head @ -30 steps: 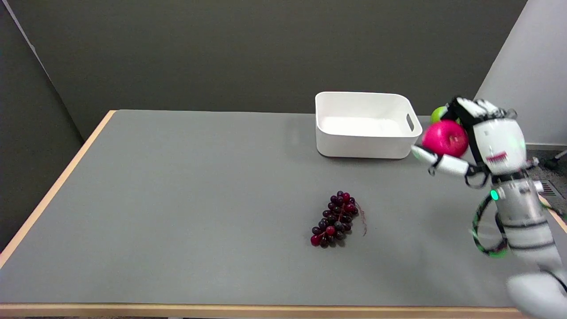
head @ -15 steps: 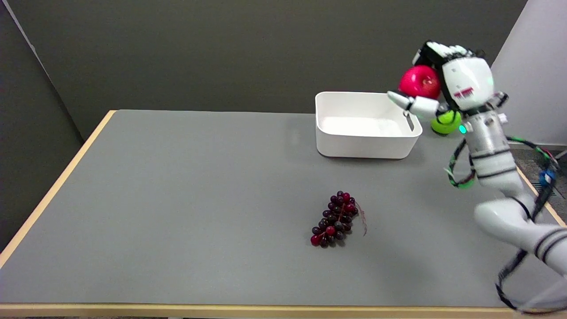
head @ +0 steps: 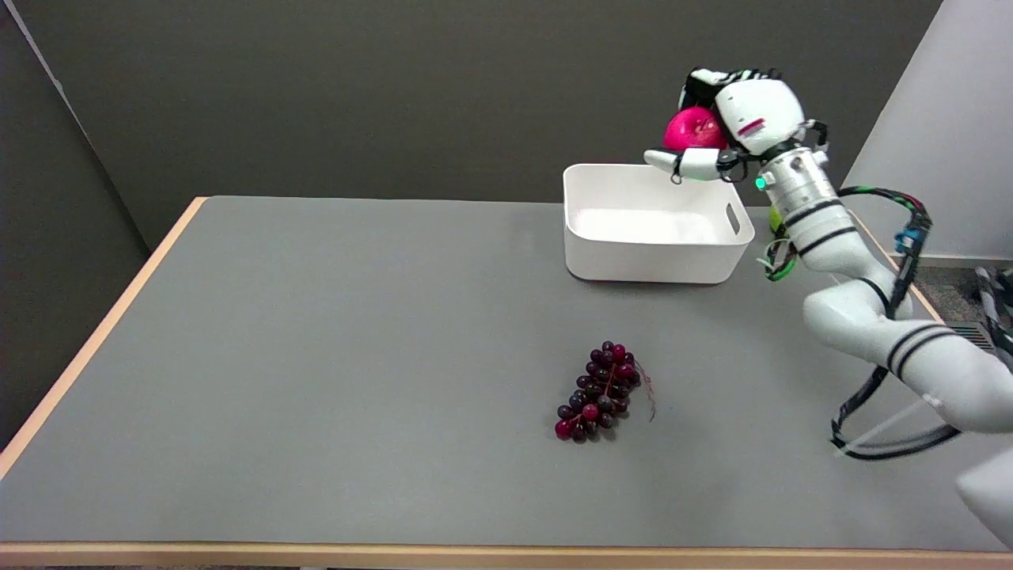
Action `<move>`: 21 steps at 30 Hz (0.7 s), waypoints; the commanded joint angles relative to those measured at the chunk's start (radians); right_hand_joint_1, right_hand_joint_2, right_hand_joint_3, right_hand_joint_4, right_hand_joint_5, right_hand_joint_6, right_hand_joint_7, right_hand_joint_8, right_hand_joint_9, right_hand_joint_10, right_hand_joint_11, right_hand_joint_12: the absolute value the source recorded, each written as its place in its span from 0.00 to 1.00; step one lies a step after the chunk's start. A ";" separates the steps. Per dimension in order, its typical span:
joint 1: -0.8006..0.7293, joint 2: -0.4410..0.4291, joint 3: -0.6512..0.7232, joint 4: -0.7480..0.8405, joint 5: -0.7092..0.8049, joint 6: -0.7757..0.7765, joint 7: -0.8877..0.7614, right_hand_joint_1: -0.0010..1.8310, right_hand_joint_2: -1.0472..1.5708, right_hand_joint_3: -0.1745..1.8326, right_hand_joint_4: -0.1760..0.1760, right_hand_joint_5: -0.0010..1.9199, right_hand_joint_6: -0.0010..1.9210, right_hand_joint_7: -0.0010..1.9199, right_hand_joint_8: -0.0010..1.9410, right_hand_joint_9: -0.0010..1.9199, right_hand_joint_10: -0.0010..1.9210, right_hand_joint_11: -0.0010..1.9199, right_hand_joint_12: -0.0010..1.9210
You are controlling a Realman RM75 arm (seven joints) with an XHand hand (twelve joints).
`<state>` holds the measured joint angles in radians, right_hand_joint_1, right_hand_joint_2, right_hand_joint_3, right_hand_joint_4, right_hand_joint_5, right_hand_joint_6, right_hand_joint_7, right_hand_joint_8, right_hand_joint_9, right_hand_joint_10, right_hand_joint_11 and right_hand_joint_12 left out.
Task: Place the red apple into the white box.
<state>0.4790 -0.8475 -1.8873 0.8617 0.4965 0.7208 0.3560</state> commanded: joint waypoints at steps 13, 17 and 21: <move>0.250 -0.157 -0.108 -0.416 -0.281 -0.269 0.358 0.65 0.83 0.24 0.00 0.35 0.76 0.39 0.75 0.45 0.87 0.23 0.94; 0.218 -0.147 -0.105 -0.347 -0.209 -0.266 0.373 0.28 0.68 0.57 0.69 0.15 0.35 0.21 0.25 0.19 0.45 0.08 0.65; 0.203 -0.143 -0.106 -0.289 -0.216 -0.274 0.371 0.21 0.65 0.58 0.72 0.11 0.25 0.10 0.17 0.04 0.33 0.00 0.55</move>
<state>0.7036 -0.9693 -1.9817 0.5278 0.2502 0.4990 0.6048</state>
